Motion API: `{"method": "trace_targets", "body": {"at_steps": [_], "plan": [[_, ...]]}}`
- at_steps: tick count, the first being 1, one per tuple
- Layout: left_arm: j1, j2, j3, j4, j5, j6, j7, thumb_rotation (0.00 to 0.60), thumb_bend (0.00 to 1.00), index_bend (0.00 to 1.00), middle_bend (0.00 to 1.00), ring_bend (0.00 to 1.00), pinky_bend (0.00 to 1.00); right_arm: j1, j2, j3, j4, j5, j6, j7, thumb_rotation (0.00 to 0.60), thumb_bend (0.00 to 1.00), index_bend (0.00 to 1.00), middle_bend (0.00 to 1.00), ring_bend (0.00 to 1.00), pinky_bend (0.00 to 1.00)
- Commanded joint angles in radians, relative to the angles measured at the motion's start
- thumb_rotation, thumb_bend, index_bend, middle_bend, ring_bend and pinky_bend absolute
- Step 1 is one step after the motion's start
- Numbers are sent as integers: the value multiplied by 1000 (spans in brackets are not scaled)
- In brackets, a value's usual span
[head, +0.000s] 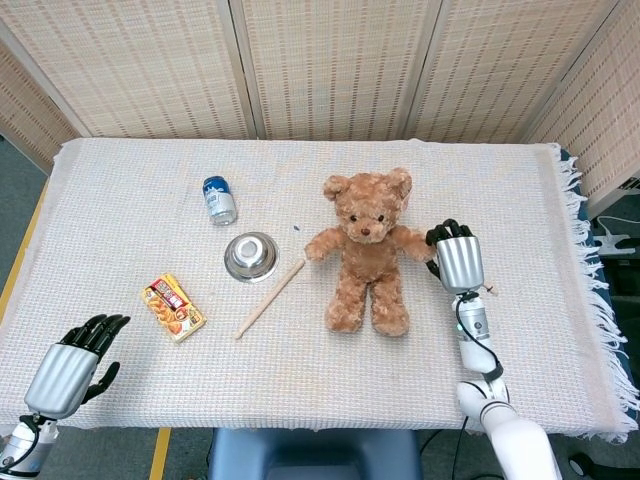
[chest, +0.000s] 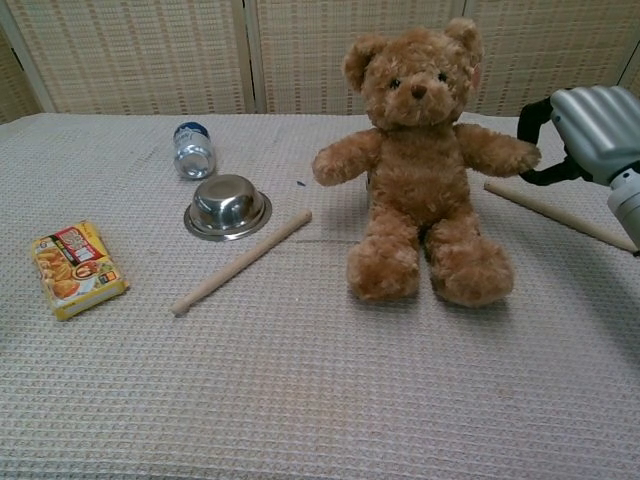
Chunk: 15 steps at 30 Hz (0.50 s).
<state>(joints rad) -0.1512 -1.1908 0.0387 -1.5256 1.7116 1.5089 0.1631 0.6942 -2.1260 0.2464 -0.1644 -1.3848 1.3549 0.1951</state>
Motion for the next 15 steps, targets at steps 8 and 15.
{"method": "trace_targets", "body": {"at_steps": [8, 15], "plan": [[0, 0, 1, -2, 1, -2, 5, 600, 389, 134, 166, 155, 364, 6, 13, -1, -12, 6, 20, -8, 600, 221, 599, 520, 324, 483], [0, 0, 1, -1, 1, -1, 4, 600, 388, 134, 169, 155, 365, -12, 1, -24, -5, -4, -23, -11, 600, 222, 599, 520, 324, 483]]}}
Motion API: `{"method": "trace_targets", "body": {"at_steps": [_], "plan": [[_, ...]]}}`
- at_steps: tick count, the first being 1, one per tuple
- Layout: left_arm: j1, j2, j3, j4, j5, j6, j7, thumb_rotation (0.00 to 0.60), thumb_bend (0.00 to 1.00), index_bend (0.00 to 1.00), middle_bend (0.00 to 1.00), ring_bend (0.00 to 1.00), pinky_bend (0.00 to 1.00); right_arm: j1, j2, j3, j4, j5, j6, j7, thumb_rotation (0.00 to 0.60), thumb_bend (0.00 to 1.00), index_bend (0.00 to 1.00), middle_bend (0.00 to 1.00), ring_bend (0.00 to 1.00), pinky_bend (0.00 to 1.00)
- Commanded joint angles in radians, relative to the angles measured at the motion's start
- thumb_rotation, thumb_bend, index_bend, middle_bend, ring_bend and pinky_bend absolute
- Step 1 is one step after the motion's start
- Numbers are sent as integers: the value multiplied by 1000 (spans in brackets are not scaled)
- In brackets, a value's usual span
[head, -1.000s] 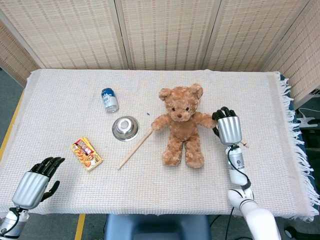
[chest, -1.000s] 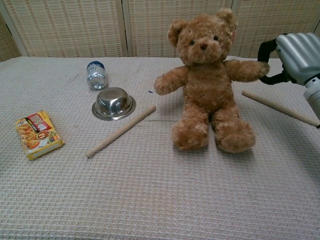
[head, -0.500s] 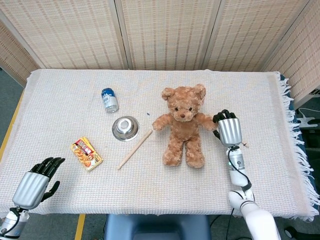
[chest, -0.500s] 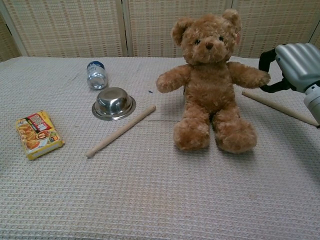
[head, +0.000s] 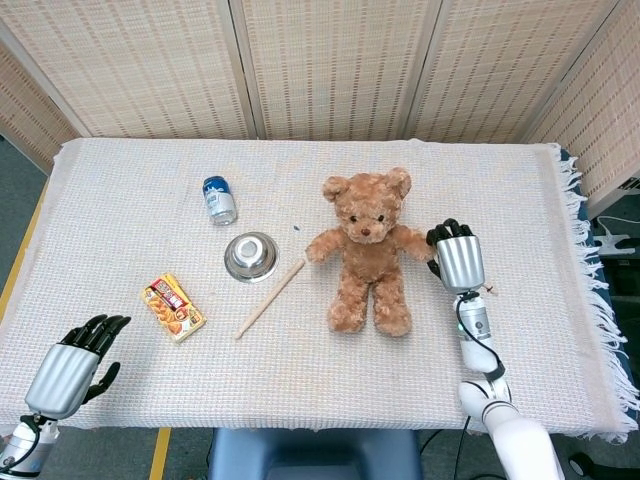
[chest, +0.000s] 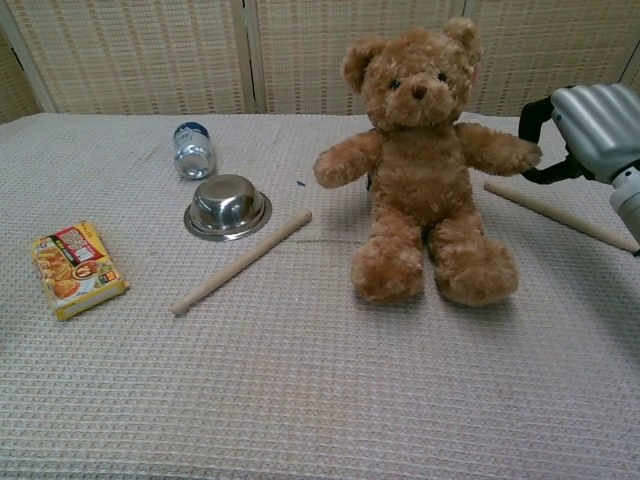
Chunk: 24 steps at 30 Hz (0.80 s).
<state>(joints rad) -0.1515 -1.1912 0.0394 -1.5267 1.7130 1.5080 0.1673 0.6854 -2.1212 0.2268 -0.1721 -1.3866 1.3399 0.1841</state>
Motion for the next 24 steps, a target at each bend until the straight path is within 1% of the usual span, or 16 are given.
{"method": "trace_targets", "body": {"at_steps": [1, 16, 24], "plan": [[0, 0, 0, 1, 0, 0, 0, 600, 388, 134, 169, 155, 365, -4, -6, -6, 5, -2, -10, -1, 600, 222, 599, 520, 324, 484], [-2, 1, 0, -2, 1, -3, 0, 600, 389, 134, 173, 155, 366, 22, 22, 9, 0, 10, 47, -17, 600, 221, 599, 520, 324, 484], [-2, 2, 0, -1, -1, -2, -2, 600, 389, 134, 176, 156, 367, 9, 12, -8, -6, 3, 3, -20, 600, 221, 599, 520, 324, 484]]}}
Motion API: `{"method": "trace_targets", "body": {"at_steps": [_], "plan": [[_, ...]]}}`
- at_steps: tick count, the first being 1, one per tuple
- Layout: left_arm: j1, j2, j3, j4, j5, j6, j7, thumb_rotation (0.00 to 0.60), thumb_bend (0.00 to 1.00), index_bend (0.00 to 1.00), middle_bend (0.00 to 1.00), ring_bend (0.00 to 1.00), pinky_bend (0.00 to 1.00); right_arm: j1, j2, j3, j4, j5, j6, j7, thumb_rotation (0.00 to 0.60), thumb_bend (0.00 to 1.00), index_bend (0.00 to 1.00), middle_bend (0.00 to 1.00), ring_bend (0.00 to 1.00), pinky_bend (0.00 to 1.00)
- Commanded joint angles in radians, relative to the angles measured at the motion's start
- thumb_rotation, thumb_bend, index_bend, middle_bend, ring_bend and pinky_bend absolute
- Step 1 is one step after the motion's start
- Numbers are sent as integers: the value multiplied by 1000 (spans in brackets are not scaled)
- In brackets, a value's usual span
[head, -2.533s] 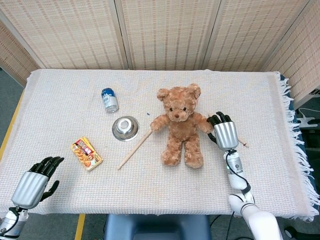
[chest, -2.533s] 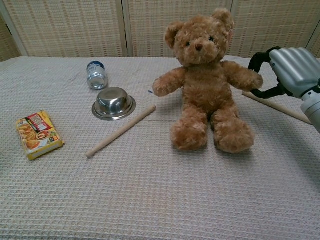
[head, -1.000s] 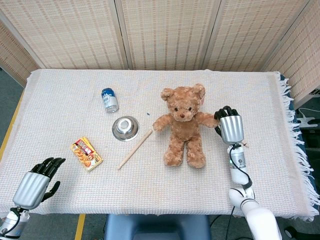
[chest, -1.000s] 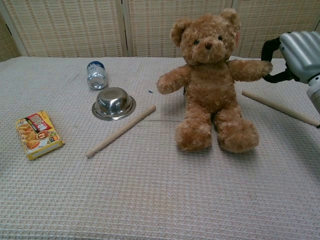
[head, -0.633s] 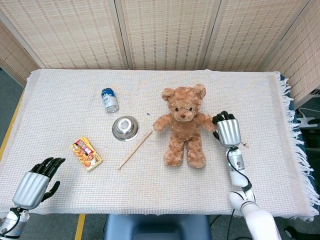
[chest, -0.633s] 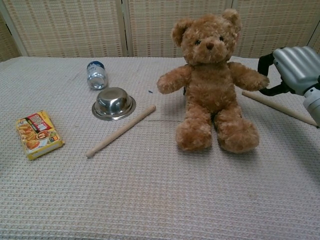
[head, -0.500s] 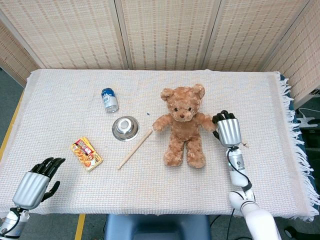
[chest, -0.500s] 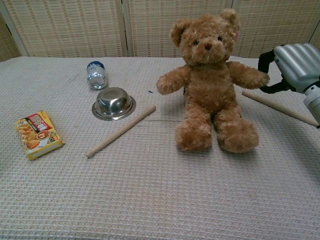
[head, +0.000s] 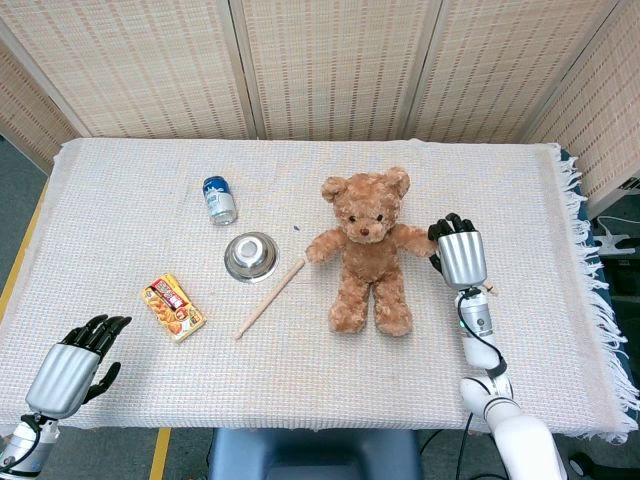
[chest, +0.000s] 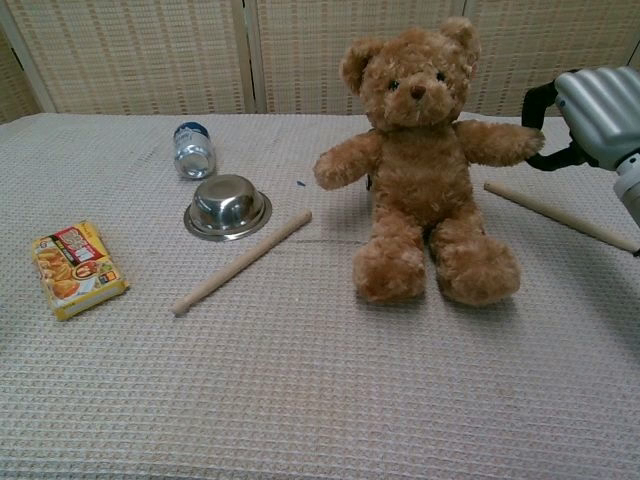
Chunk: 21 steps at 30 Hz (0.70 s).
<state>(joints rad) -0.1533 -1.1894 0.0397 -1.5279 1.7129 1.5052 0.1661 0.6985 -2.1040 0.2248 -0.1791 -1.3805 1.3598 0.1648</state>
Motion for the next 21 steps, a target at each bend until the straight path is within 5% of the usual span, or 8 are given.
{"method": "trace_targets", "body": {"at_steps": [1, 21], "plan": [[0, 0, -1, 1, -1, 1, -2, 600, 389, 134, 177, 156, 367, -5, -7, -8, 1, -3, -23, 1, 600, 221, 599, 520, 324, 484], [-2, -3, 1, 1, 0, -4, 5, 600, 389, 136, 182, 158, 369, -6, 0, -3, -5, 3, 2, 9, 600, 221, 599, 520, 324, 484]]}}
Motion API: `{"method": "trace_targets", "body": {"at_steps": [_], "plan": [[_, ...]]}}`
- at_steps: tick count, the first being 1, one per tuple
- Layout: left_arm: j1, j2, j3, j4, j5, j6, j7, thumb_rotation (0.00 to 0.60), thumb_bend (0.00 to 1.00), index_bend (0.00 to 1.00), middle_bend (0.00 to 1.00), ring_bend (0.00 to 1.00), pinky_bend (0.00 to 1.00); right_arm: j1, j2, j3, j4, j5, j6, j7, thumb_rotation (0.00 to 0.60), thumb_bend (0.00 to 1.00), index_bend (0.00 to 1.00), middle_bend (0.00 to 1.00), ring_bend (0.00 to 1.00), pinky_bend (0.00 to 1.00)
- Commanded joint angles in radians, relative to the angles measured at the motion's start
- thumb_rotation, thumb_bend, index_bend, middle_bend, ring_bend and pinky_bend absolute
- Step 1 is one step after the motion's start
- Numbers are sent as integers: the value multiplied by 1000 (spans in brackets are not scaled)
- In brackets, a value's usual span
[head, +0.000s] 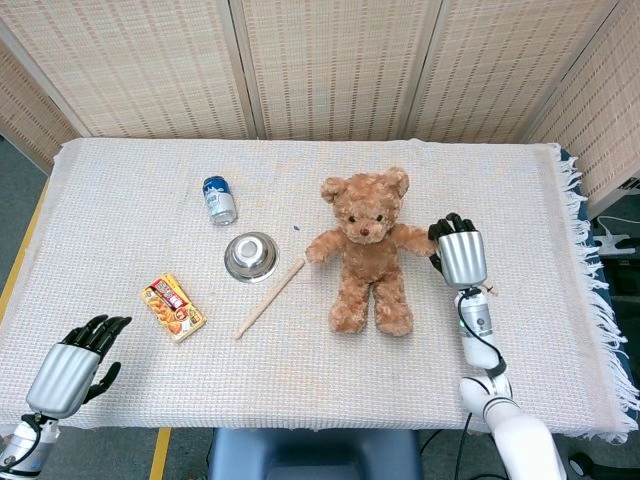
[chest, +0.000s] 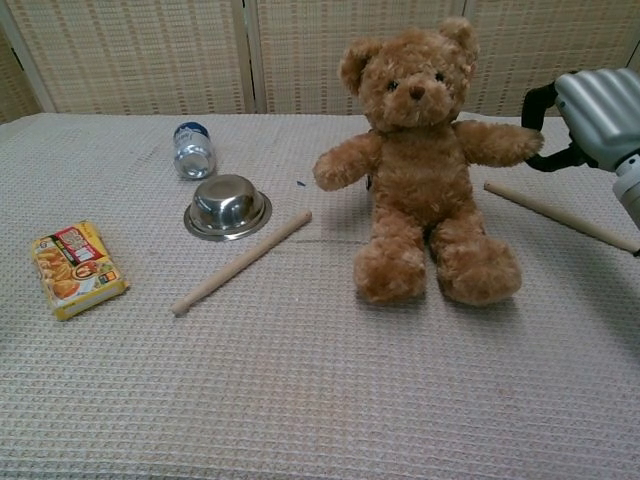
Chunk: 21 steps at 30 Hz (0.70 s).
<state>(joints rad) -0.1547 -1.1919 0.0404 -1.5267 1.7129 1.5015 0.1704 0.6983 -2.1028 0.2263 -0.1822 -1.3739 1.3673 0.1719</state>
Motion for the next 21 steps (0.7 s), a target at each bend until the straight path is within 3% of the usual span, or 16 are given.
{"method": "trace_targets", "body": {"at_steps": [1, 7, 9, 11, 13, 16, 18, 21], "plan": [[0, 0, 0, 0, 0, -1, 1, 600, 389, 136, 183, 158, 369, -8, -3, -7, -2, -4, -9, 3, 600, 222, 599, 520, 324, 484], [0, 0, 1, 1, 0, -1, 1, 600, 389, 136, 183, 158, 369, -16, -11, -14, 4, -7, -27, 6, 600, 220, 592, 520, 324, 484], [-1, 0, 0, 2, -1, -2, 0, 600, 389, 136, 183, 158, 369, -20, -6, -21, 1, -13, -31, 19, 600, 217, 547, 517, 316, 484], [-1, 1, 0, 3, -2, -2, -2, 600, 389, 136, 184, 157, 369, -33, 8, -29, -16, -19, -42, 42, 600, 211, 432, 445, 251, 441], [0, 1, -1, 3, -3, 0, -4, 600, 389, 136, 184, 158, 369, -50, 25, -36, -45, -23, -38, 59, 600, 164, 286, 289, 112, 330], [-1, 1, -1, 4, -5, -2, -7, 600, 389, 136, 184, 158, 369, -95, 74, -51, -132, -34, -12, 69, 600, 106, 131, 141, 9, 215], [-2, 0, -1, 4, -6, -5, -6, 600, 389, 136, 184, 158, 369, -141, 130, -65, -236, -42, 17, 42, 600, 92, 45, 73, 0, 174], [-1, 1, -1, 2, -8, -6, -4, 600, 389, 137, 184, 158, 370, -220, 268, -94, -506, -53, 62, -58, 600, 88, 0, 10, 0, 154]]}}
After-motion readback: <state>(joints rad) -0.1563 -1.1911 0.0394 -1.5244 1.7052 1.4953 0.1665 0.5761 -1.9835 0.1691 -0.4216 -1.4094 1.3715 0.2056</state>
